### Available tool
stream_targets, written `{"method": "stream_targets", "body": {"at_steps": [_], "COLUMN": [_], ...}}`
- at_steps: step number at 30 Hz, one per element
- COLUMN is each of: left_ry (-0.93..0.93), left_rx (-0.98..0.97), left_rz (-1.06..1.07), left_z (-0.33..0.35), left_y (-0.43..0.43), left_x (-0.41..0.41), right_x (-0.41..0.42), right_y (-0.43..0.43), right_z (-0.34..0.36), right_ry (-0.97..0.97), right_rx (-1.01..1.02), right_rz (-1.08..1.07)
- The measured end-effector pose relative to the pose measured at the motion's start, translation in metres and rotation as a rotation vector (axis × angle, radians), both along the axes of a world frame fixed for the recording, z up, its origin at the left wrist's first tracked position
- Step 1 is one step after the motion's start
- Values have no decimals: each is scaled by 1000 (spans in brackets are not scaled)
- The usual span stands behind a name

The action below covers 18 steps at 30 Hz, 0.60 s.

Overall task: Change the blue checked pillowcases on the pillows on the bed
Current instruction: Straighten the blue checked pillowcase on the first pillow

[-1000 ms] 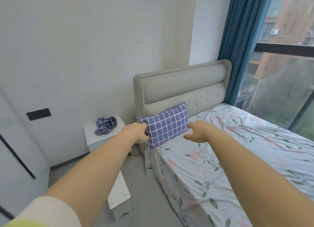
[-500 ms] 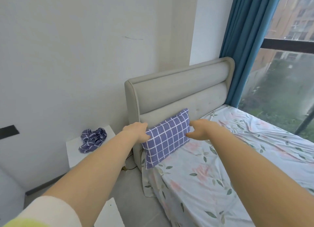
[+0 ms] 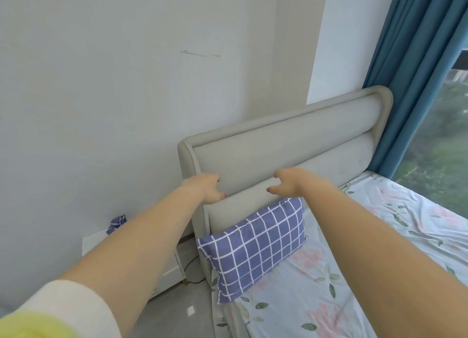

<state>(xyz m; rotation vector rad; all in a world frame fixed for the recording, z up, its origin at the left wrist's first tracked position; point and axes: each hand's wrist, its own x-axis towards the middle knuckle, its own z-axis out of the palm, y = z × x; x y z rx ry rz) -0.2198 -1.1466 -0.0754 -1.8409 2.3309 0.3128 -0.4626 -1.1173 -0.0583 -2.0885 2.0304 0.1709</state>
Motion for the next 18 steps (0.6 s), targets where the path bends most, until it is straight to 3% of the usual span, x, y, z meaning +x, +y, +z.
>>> {"method": "stream_targets", "body": {"at_steps": [6, 13, 18], "left_ry": [-29, -22, -22], "left_rx": [8, 39, 122], "left_rz": [-154, -477, -727], "left_z": [-11, -47, -83], "left_y": [-96, -204, -253], "left_x": [-67, -191, -264], "right_x": [-73, -173, -187], "right_y": [-50, -63, -55], "right_z": [-9, -31, -62], "right_ry": [21, 65, 43], "right_rx": [38, 80, 176], "right_rz": [-177, -582, -865]}}
